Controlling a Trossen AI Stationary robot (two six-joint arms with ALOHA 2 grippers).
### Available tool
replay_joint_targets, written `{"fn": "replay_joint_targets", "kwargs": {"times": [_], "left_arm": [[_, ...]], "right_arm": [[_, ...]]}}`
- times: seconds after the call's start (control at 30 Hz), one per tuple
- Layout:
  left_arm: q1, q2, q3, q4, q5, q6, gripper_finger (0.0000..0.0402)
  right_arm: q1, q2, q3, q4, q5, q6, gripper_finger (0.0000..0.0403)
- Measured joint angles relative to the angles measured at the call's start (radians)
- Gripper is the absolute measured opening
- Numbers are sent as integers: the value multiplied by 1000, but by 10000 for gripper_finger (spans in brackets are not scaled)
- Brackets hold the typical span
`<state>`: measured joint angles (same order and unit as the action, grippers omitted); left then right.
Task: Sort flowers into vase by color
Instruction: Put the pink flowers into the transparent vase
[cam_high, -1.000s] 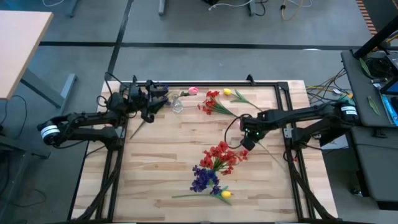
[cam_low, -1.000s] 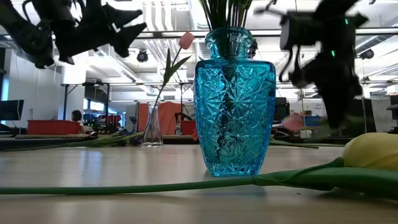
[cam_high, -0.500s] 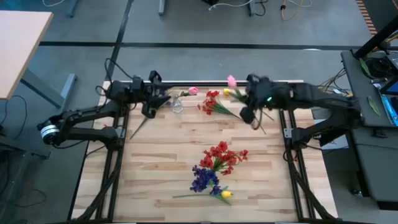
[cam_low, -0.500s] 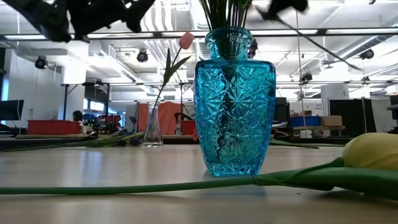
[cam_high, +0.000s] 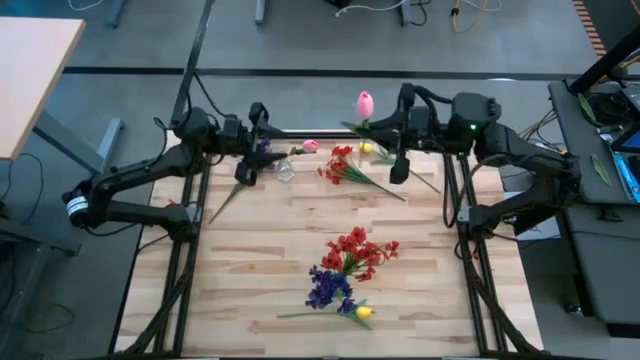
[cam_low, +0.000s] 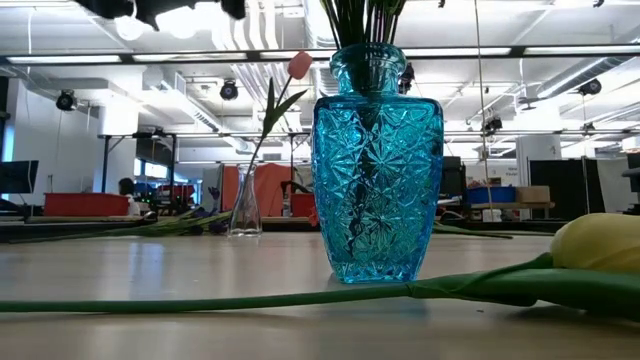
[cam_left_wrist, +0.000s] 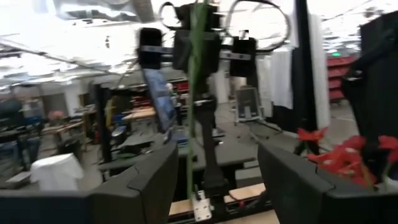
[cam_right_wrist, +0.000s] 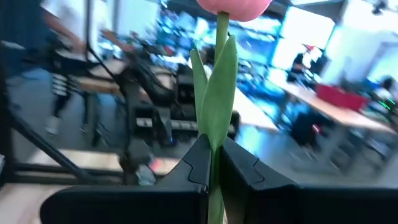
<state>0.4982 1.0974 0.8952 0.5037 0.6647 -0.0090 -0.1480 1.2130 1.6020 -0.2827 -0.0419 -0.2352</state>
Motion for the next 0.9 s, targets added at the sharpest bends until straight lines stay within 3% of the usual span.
{"fn": "replay_joint_targets", "kwargs": {"times": [0.17,0.4,0.67,0.9], "left_arm": [[-80,58,67,-12,-41,26,229],[-98,164,181,-38,-106,17,244],[-118,311,307,-76,-61,18,237],[-118,355,357,-82,-50,19,219]], "right_arm": [[-6,56,0,71,-71,-22,13],[-6,131,29,109,-87,-11,13],[-10,220,107,90,-120,-20,13],[-10,258,145,48,-119,-35,13]]}}
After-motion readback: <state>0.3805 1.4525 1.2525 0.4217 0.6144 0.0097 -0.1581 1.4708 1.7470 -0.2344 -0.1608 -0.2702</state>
